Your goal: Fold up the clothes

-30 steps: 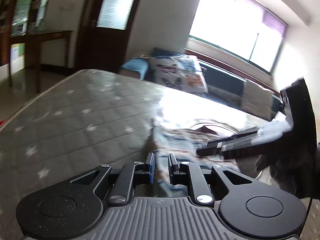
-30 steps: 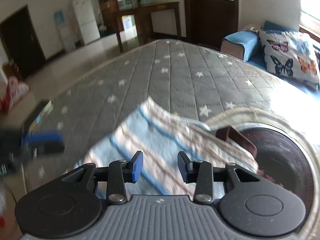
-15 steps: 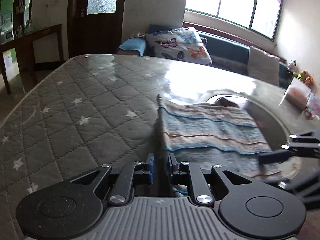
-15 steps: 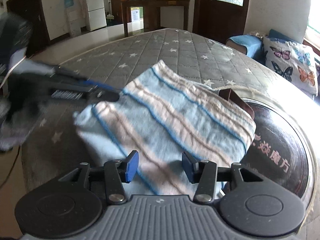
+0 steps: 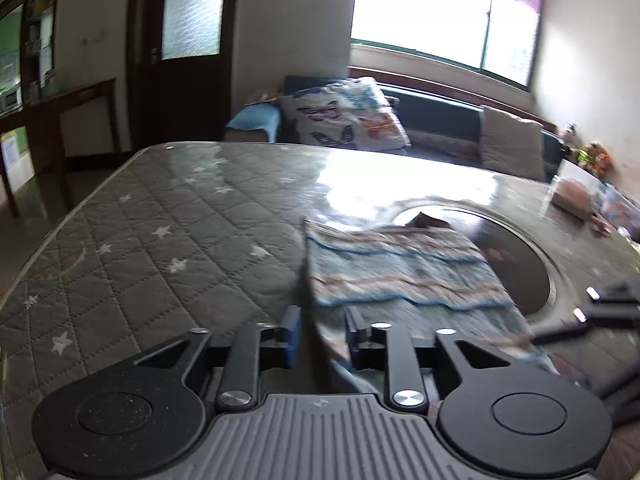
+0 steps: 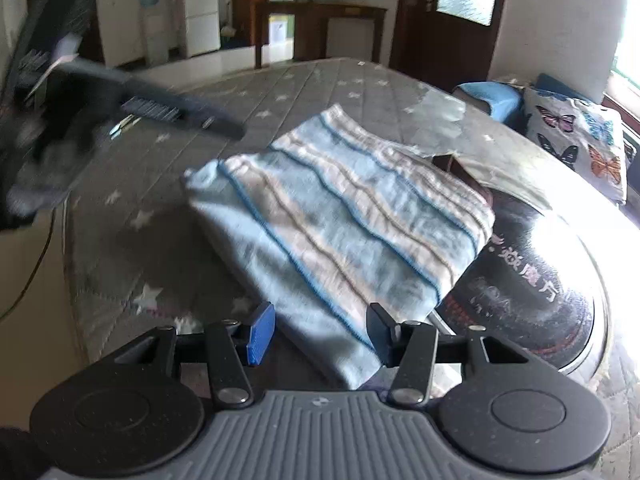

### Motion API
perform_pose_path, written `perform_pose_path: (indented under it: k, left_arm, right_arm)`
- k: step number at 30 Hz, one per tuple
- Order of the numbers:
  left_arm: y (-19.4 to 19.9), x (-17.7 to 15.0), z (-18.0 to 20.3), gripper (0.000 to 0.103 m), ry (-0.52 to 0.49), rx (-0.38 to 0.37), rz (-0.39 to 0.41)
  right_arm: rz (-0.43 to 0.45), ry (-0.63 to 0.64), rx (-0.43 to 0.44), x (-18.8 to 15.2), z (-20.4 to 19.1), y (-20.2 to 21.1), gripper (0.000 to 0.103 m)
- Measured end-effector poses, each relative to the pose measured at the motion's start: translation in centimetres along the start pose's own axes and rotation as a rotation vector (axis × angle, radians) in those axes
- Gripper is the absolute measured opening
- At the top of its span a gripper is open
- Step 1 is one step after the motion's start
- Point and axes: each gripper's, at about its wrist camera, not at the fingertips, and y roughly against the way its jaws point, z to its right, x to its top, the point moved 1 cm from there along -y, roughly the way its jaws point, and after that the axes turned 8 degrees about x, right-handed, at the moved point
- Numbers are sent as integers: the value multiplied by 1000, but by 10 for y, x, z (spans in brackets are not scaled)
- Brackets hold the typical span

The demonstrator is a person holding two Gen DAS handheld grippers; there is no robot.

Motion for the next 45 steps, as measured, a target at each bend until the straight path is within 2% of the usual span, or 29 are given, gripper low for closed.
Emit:
perform_pose_path:
  k: [4, 9, 16, 20, 24, 29, 33, 35, 36, 37, 45]
  left_arm:
    - [4, -15, 12, 35, -45, -14, -14]
    - [-14, -27, 1, 37, -15, 33, -58]
    - [-18, -27, -22, 34, 18, 126, -74]
    - [-4, -8, -22, 35, 28, 113, -3]
    - [-5, 13, -6, 35, 4, 56, 31]
    - [-32, 24, 15, 35, -31, 11, -11]
    - [-60, 28, 21, 34, -46, 7, -60]
    - [-72, 31, 21, 34, -54, 12, -77]
    - [-76, 33, 20, 34, -53, 15, -81]
    - [-81, 36, 19, 34, -51, 19, -85]
    - [-112, 50, 14, 34, -40, 42, -110]
  right_arm:
    - [4, -28, 1, -1, 5, -4, 52]
    - [-12, -42, 5, -7, 7, -9, 52]
    - [-21, -34, 3, -7, 8, -6, 52]
    - [19, -6, 8, 7, 3, 0, 52]
    - [52, 3, 26, 21, -1, -7, 52]
    - [24, -8, 68, 25, -4, -33, 52]
    - [15, -9, 82, 23, 1, -31, 52]
    - [23, -8, 71, 25, 7, -27, 55]
    - [28, -8, 64, 26, 10, -25, 62]
    - [34, -8, 57, 28, 14, -24, 63]
    - [69, -85, 0, 45, 62, -37, 63]
